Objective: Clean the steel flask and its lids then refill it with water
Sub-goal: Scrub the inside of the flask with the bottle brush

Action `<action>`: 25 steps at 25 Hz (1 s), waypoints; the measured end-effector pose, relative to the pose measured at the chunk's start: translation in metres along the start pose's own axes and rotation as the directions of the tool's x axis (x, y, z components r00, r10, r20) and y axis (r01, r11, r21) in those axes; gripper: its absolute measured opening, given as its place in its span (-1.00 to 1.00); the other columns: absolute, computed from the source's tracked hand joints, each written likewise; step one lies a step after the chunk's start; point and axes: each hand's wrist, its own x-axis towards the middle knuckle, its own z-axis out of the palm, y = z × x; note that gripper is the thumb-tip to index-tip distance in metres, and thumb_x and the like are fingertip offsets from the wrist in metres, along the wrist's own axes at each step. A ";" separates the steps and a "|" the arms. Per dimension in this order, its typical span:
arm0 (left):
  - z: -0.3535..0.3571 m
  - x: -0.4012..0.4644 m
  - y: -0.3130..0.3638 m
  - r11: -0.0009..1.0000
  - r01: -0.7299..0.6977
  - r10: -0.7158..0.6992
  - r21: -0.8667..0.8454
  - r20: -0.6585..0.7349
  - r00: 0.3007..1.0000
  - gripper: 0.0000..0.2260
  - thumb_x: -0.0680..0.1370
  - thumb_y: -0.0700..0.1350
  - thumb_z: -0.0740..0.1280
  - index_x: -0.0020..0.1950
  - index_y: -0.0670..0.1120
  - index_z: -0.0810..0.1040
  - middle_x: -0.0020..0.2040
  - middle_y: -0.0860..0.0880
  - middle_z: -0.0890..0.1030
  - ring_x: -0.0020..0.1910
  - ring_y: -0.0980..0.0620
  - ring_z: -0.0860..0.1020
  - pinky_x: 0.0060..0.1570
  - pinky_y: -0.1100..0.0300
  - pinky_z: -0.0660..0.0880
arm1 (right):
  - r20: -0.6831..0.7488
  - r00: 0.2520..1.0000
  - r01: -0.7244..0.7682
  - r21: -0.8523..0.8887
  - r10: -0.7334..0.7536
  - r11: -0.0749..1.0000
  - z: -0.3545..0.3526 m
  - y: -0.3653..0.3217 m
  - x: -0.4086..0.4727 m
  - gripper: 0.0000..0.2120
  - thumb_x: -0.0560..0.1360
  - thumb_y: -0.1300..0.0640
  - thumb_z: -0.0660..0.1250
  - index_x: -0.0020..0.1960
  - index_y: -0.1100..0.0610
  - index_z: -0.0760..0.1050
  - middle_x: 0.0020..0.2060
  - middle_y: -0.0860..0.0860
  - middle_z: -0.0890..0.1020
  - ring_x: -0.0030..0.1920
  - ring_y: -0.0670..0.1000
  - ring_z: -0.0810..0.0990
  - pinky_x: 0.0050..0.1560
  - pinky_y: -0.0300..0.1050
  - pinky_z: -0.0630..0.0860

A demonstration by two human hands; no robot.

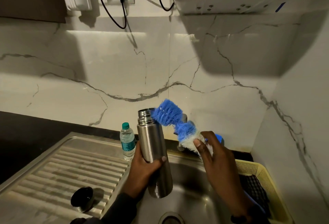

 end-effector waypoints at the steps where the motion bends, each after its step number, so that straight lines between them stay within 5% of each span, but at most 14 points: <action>1: -0.001 0.001 0.001 1.000 0.008 -0.008 -0.024 0.002 1.000 -0.07 0.11 0.14 0.55 0.44 0.08 0.31 0.19 -0.04 0.60 0.07 0.08 0.64 -0.07 0.22 0.61 | -0.034 0.999 -0.003 -0.053 0.001 0.999 0.001 0.003 -0.001 -0.64 0.51 -0.20 0.18 0.21 -0.08 0.48 -0.07 -0.07 0.65 -0.06 0.02 0.63 -0.15 -0.15 0.54; 3: -0.003 0.005 0.005 1.000 -0.012 0.013 -0.016 0.021 1.000 -0.05 0.13 0.14 0.56 0.47 0.21 0.24 0.25 0.02 0.56 0.14 0.07 0.61 0.02 0.16 0.61 | -0.076 0.996 -0.051 -0.018 0.050 0.999 0.003 0.004 -0.004 -0.72 0.49 -0.21 0.20 0.16 -0.18 0.47 -0.07 -0.04 0.66 -0.08 0.03 0.64 -0.18 -0.13 0.55; 6: -0.001 0.008 0.013 0.997 -0.073 0.074 -0.039 0.045 0.996 -0.19 0.18 0.11 0.58 0.31 0.45 0.26 0.23 0.13 0.55 0.16 0.08 0.61 0.02 0.11 0.63 | 0.053 0.991 -0.135 0.263 0.126 0.955 0.007 -0.008 -0.005 -0.87 0.45 -0.20 0.26 -0.02 -0.27 0.44 -0.17 -0.13 0.65 -0.18 -0.16 0.62 -0.25 -0.33 0.49; 9: 0.011 0.008 0.013 0.975 -0.005 0.004 -0.224 -0.005 1.000 -0.27 0.21 0.17 0.58 0.33 0.31 0.37 0.18 -0.05 0.62 0.10 -0.12 0.66 0.05 -0.16 0.62 | 0.177 0.981 -0.134 0.348 0.075 0.928 0.009 -0.015 -0.008 -0.84 0.39 -0.18 0.34 -0.04 -0.25 0.47 -0.17 -0.20 0.66 -0.17 -0.22 0.62 -0.25 -0.39 0.48; 14: 0.015 0.009 0.022 0.987 0.004 -0.001 -0.161 0.020 1.000 -0.40 0.17 0.18 0.51 0.20 0.25 0.49 0.11 -0.05 0.64 -0.02 0.08 0.67 -0.14 0.20 0.61 | 0.186 0.982 -0.052 0.413 -0.028 0.909 0.001 -0.019 -0.008 -0.83 0.40 -0.12 0.37 -0.02 -0.27 0.48 -0.20 -0.12 0.68 -0.24 -0.16 0.64 -0.24 -0.37 0.49; 16: 0.017 0.010 0.026 0.995 -0.036 0.039 -0.090 0.033 0.999 -0.35 0.13 0.17 0.48 0.20 0.18 0.44 0.11 -0.02 0.60 -0.07 0.22 0.63 -0.21 0.35 0.56 | 0.175 0.983 -0.018 0.408 -0.058 0.913 0.002 -0.019 -0.010 -0.73 0.47 -0.19 0.33 0.14 -0.41 0.42 -0.23 -0.11 0.64 -0.29 -0.18 0.59 -0.20 -0.34 0.52; 19: 0.022 0.008 0.029 0.991 -0.052 0.056 -0.125 0.025 0.998 -0.32 0.16 0.21 0.49 0.26 0.20 0.42 0.15 -0.02 0.60 0.00 0.13 0.65 -0.16 0.24 0.60 | 0.096 0.987 0.104 0.240 -0.130 0.965 0.010 -0.012 -0.013 -0.59 0.53 -0.27 0.12 0.37 -0.47 0.19 -0.19 -0.21 0.54 -0.20 -0.37 0.45 -0.07 -0.48 0.44; 25: 0.020 0.012 0.040 0.984 -0.092 0.096 -0.155 0.018 0.995 -0.39 0.22 0.20 0.50 0.24 0.19 0.48 0.09 0.01 0.66 0.03 -0.02 0.67 -0.10 0.11 0.64 | -0.072 0.994 0.097 0.251 -0.081 0.963 0.015 -0.009 -0.022 -0.59 0.49 -0.38 0.06 0.34 -0.50 0.22 0.26 -0.22 0.54 0.19 -0.16 0.56 0.13 -0.27 0.53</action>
